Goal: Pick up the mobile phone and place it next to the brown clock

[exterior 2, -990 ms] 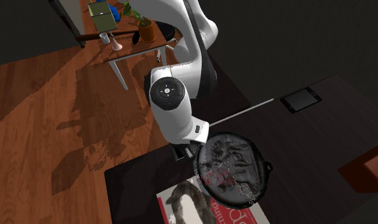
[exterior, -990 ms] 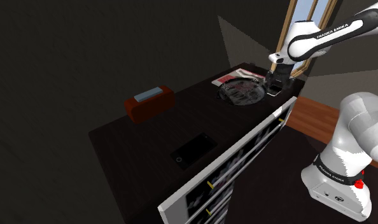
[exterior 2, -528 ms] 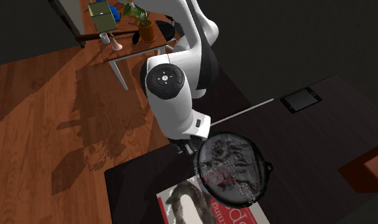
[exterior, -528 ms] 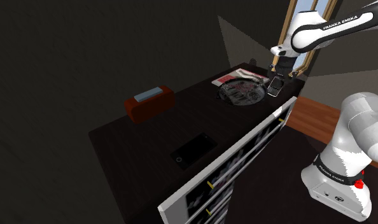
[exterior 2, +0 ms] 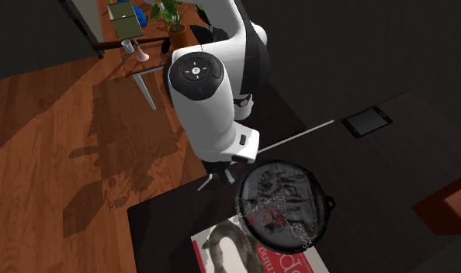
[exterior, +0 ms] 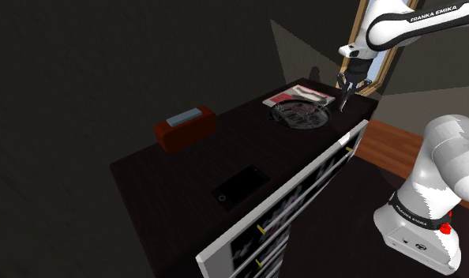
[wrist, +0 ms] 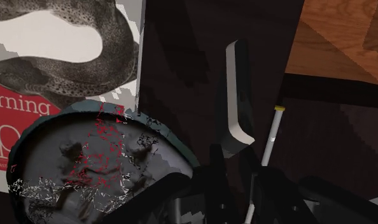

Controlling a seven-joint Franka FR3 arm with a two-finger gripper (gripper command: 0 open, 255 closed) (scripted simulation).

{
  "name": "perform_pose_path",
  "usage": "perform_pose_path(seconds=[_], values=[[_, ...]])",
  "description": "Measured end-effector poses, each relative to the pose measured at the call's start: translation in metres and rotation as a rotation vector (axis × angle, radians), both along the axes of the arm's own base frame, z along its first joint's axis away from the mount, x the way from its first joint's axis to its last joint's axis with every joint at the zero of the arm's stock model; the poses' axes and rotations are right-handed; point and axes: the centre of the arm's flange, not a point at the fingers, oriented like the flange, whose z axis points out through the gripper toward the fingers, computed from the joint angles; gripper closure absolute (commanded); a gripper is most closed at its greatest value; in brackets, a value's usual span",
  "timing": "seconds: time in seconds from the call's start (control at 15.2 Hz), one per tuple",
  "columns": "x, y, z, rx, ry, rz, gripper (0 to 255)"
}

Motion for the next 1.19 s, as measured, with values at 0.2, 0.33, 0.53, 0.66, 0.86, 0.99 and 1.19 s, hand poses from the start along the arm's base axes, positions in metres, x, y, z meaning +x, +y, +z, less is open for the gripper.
perform_pose_path(seconds=[0.2, 0.33, 0.53, 0.66, 0.86, 0.99, 1.19], values=[[0.000, 0.000, 0.016, 0.000, 0.000, 0.000, 255], [0.000, 0.000, 0.026, 0.000, 0.000, 0.000, 255], [0.000, 0.001, 0.041, 0.000, 0.000, 0.000, 255], [0.001, 0.000, 0.052, 0.000, 0.000, 0.000, 255], [0.002, 0.000, 0.068, 0.000, 0.000, 0.000, 255], [0.001, 0.000, 0.078, 0.000, 0.000, 0.000, 255], [0.008, 0.013, 0.083, 0.000, 0.000, 0.001, 255]])
